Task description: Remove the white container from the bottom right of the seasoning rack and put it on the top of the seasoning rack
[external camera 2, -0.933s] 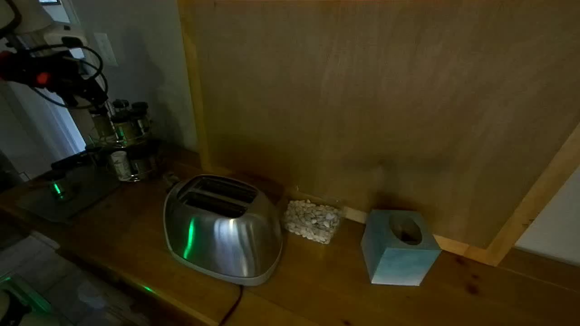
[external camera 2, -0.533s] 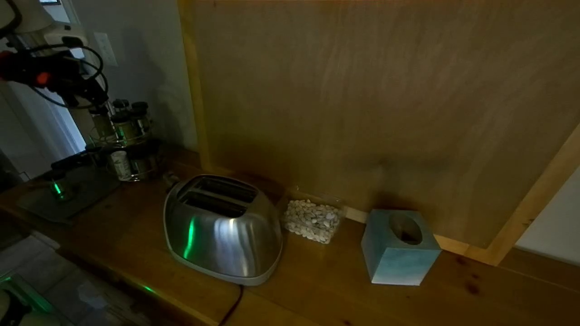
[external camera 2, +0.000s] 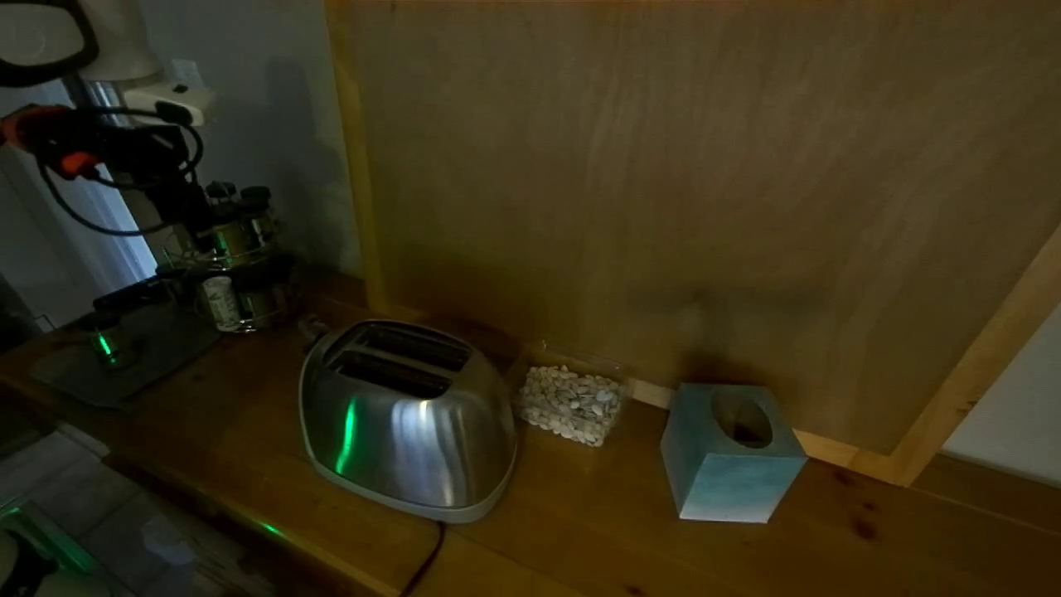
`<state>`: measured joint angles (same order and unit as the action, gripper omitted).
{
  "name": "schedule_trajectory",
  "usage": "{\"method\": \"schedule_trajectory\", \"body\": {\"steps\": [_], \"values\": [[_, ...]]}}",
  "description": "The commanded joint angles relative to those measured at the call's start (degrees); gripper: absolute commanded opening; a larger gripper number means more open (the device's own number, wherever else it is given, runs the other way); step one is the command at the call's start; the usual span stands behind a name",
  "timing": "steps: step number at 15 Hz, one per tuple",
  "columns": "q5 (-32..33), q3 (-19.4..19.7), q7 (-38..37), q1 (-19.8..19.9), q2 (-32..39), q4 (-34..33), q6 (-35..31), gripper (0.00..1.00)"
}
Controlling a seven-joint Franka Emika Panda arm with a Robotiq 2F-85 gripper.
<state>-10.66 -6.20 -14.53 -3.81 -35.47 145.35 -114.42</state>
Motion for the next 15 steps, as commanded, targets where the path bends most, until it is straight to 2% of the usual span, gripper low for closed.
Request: {"method": "schedule_trajectory", "body": {"steps": [1, 5, 8, 9, 10, 15], "values": [[-1.00, 0.84, -5.67, 3.20, -0.06, 0.41, 5.79, 1.00], [-3.18, 1.45, -11.47, 5.54, 0.89, 1.66, 10.55, 1.00], [-4.56, 0.50, -17.31, 7.26, 2.44, 4.50, 9.77, 1.00], [-7.57, 1.70, -16.81, 6.63, 3.04, 4.92, 10.14, 1.00], [-4.09, 0.77, -15.01, 6.78, 1.63, 4.07, 10.11, 1.00], [-6.11, 1.03, -16.04, 6.84, 3.07, 4.92, 10.20, 1.00]]}}
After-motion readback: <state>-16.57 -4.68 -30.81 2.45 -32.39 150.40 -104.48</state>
